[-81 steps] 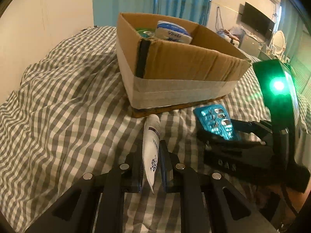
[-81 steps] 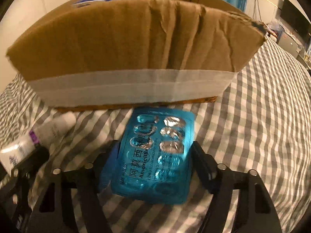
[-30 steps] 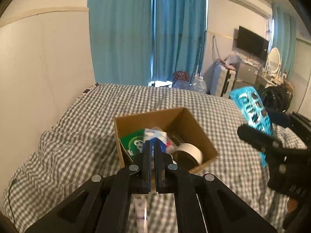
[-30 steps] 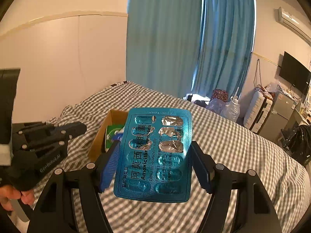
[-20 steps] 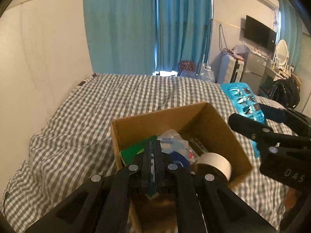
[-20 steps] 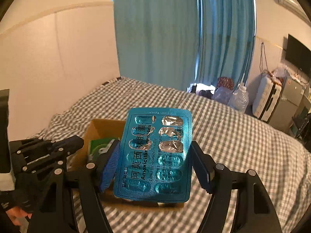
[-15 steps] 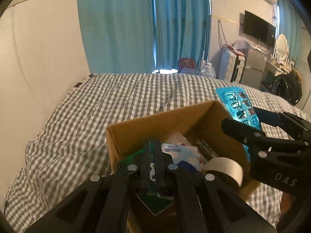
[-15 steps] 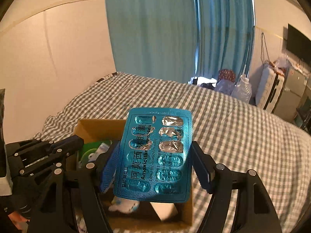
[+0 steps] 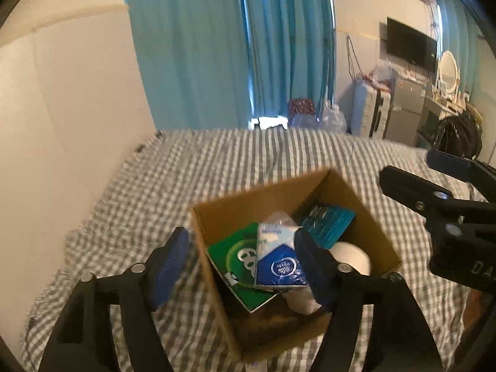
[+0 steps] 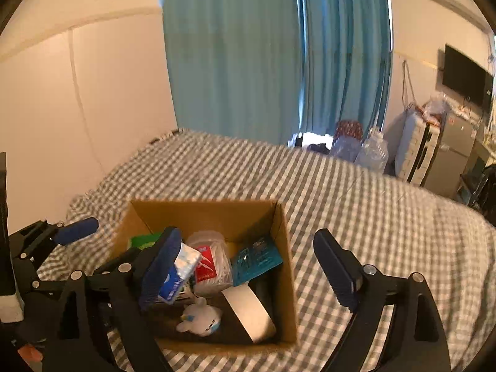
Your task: Organize objects
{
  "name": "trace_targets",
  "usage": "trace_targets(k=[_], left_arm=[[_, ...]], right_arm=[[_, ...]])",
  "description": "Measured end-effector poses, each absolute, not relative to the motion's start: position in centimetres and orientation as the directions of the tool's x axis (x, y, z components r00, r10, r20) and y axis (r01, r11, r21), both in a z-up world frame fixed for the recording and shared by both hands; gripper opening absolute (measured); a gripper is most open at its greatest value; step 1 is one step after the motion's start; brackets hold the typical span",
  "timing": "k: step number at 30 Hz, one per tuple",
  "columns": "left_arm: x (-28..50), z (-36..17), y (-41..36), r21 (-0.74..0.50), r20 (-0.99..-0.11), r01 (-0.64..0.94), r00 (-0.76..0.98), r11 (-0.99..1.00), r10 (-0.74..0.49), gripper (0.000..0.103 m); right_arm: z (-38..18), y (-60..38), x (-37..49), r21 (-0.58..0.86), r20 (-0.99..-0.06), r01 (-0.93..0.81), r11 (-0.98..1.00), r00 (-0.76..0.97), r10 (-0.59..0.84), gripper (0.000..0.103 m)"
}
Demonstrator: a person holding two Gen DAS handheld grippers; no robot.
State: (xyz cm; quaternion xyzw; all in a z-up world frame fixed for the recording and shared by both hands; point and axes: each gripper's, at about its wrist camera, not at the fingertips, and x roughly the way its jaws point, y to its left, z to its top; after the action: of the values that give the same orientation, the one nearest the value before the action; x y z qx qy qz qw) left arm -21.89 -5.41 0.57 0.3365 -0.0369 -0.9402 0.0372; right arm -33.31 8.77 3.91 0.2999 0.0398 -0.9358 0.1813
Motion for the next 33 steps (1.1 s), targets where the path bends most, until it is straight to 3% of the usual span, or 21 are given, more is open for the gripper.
trace_targets(k=[2, 6, 8, 17, 24, 33], left_arm=[[-20.5, 2.6, -5.5, 0.085, -0.602, 0.064, -0.792, -0.994, -0.102, 0.09], [-16.9, 7.0, -5.5, 0.055, -0.538, 0.091, -0.836, -0.994, -0.106, 0.098], [-15.3, 8.7, -5.3, 0.06, -0.515, 0.101, -0.849, -0.993, -0.117, 0.103], [-8.1, 13.1, -3.3, 0.065, -0.437, 0.119, -0.889, -0.991, -0.136, 0.103], [-4.5, 11.8, -2.7, 0.047, -0.443, 0.151, -0.883, -0.987, -0.156, 0.103], [-4.6, 5.1, -3.3, -0.001, -0.495, 0.224, -0.847, -0.975, -0.194, 0.103]], right_arm=[[6.4, 9.8, -31.8, 0.019, -0.545, 0.354, -0.935, -0.78, -0.307, 0.092], [11.4, 11.5, -27.7, -0.011, -0.474, 0.325, -0.946, -0.834, -0.281, 0.103], [13.5, 12.2, -25.6, -0.028, -0.441, 0.324, -0.946, -0.853, -0.279, 0.103], [18.7, 15.6, -17.4, -0.08, -0.376, 0.308, -0.948, -0.89, -0.257, 0.103], [18.3, 18.1, -13.7, -0.095, -0.387, 0.302, -0.949, -0.889, -0.244, 0.103], [12.4, 20.8, -13.4, -0.099, -0.416, 0.261, -0.96, -0.887, -0.198, 0.103]])
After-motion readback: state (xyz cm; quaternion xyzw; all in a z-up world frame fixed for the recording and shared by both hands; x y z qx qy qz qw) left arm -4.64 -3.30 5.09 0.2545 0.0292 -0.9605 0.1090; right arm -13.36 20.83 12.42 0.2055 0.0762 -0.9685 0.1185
